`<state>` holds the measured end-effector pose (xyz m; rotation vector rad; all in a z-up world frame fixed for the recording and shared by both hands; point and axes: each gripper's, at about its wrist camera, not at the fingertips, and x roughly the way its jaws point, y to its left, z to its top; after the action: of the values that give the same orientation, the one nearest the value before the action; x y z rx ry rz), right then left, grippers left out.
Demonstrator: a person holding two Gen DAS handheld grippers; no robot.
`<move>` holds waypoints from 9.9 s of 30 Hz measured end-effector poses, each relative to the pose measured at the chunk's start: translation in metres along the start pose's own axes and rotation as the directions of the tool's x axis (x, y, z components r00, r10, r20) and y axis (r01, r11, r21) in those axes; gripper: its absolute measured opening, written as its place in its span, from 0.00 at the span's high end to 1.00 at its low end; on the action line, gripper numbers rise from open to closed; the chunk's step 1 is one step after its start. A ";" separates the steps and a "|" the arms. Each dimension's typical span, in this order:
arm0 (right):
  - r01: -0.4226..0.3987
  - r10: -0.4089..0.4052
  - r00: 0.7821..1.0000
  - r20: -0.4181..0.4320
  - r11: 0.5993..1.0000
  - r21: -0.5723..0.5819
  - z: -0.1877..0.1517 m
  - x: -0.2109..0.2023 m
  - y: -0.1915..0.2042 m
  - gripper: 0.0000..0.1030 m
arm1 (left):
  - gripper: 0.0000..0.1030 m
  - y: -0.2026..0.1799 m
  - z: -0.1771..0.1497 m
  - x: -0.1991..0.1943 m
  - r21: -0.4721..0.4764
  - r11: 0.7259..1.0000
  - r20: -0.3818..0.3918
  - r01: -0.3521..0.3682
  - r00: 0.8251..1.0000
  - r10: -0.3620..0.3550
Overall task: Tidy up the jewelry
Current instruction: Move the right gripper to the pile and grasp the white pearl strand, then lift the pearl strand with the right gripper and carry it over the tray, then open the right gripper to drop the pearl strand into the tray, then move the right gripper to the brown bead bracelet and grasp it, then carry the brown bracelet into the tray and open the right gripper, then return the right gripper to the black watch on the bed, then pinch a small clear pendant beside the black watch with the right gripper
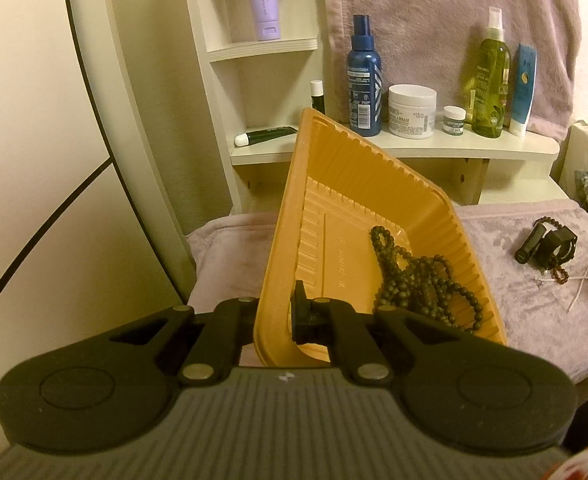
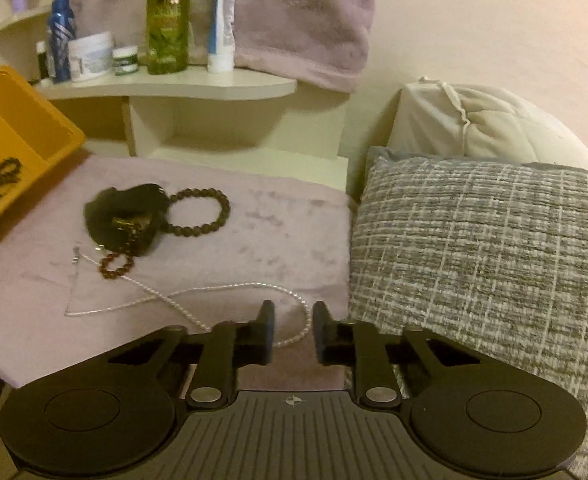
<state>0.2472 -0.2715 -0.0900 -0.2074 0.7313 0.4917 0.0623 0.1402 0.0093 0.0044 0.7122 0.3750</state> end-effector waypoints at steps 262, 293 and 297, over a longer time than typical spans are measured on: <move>-0.562 0.669 0.734 -0.118 0.499 -0.659 0.097 -0.060 0.248 0.72 | 0.95 0.004 -0.001 0.001 -0.002 1.000 -0.004 0.017 1.000 -0.017; -0.317 0.314 0.947 0.058 0.948 0.034 0.019 0.002 0.099 0.67 | 0.95 0.003 -0.001 -0.002 0.004 1.000 0.000 0.013 1.000 -0.013; -0.308 0.307 0.951 0.030 0.950 0.060 0.018 0.020 0.107 0.67 | 0.95 0.003 -0.001 -0.002 0.003 1.000 0.000 0.014 1.000 -0.014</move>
<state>0.2171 -0.1650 -0.0925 -0.0269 0.7626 0.7651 0.0591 0.1420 0.0102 0.0017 0.7128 0.3604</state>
